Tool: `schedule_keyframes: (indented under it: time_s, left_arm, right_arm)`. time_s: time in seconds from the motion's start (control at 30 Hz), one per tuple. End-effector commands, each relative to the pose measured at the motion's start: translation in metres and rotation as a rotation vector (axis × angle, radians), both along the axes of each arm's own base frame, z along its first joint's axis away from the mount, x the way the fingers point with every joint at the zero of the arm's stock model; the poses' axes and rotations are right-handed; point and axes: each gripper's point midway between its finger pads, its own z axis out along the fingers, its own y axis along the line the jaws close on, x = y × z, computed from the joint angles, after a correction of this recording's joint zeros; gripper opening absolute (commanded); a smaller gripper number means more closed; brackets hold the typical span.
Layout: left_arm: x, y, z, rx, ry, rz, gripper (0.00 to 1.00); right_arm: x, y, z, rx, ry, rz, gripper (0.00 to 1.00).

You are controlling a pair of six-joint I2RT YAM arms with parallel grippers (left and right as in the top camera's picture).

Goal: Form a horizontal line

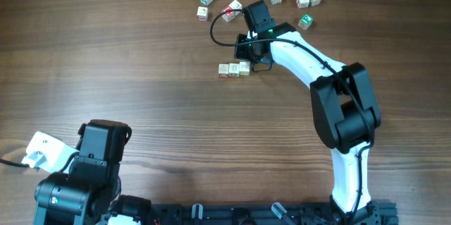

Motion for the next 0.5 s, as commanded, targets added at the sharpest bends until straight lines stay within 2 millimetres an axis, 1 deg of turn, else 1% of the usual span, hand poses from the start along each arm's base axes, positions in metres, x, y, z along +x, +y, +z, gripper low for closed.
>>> schedule_keyframes:
  time_s: [0.0,0.27,0.47]
  left_arm:
    - [-0.0015,0.002,0.0004,-0.002,-0.015,0.025,1.0]
    - [-0.0015,0.002,0.0004,-0.002,-0.015,0.025,1.0]
    - [-0.0015,0.002,0.0004,-0.002,-0.015,0.025,1.0]
  right_arm:
    - [0.0056,-0.0007,0.0055,-0.003,-0.015,-0.021,0.04]
    - [0.0003,-0.0032,0.0028,-0.009,0.015,-0.039,0.05]
    - [0.0,-0.0035,0.0026,-0.008,0.017,-0.042,0.05]
